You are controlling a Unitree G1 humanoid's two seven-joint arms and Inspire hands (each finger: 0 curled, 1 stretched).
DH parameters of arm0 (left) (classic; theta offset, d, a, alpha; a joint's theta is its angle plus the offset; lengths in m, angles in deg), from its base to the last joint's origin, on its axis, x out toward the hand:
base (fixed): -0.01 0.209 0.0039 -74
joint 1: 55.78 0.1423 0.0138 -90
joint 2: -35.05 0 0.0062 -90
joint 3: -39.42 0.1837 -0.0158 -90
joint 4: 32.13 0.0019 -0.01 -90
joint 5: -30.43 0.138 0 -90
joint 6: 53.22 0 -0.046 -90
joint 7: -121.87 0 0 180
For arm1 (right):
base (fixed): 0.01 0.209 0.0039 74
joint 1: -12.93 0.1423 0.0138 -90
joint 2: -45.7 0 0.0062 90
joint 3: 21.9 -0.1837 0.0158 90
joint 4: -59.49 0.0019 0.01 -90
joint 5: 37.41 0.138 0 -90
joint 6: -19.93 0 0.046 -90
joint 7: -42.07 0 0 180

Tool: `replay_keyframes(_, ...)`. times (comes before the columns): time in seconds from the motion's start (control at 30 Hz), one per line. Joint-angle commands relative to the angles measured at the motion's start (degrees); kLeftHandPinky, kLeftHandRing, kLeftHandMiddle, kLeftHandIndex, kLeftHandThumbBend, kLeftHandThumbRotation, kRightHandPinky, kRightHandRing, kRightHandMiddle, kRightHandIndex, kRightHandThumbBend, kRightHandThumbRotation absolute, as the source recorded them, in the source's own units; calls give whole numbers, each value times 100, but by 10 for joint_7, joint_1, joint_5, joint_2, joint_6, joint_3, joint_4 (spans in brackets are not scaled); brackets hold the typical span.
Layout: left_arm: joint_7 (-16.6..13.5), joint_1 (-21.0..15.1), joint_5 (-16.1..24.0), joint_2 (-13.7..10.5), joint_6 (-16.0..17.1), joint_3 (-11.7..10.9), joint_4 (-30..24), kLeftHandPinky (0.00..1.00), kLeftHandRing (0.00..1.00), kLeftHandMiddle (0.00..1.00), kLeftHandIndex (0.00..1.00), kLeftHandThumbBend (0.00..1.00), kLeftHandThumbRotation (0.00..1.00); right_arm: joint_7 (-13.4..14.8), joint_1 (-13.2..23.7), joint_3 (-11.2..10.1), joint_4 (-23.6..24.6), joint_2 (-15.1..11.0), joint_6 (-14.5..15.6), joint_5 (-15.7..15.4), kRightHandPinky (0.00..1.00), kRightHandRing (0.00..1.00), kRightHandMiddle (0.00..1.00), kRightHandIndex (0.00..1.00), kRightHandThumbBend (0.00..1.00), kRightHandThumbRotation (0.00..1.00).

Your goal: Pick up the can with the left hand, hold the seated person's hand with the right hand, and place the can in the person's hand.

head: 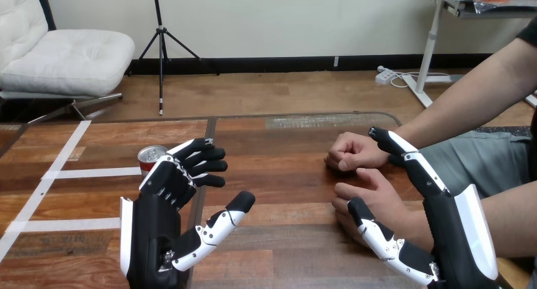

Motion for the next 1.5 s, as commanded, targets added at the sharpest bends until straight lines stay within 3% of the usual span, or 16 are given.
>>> replay_keyframes(0.0, -1, 36, 4, 17, -1, 1, -20, 53, 62, 65, 66, 73, 1, 3, 34, -2, 4, -2, -6, 10, 83, 86, 88, 87, 41, 35)
replay_keyframes(0.93, -21, 33, 19, 22, 8, -15, -21, 54, 62, 65, 66, 74, 2, 9, 40, -3, -1, -4, -8, -4, 82, 86, 87, 87, 41, 34)
replay_keyframes(1.47, -94, 13, 93, 24, 51, -58, 2, 58, 67, 70, 71, 75, 8, 7, 41, -2, -4, -3, -8, -2, 82, 86, 88, 87, 41, 33)
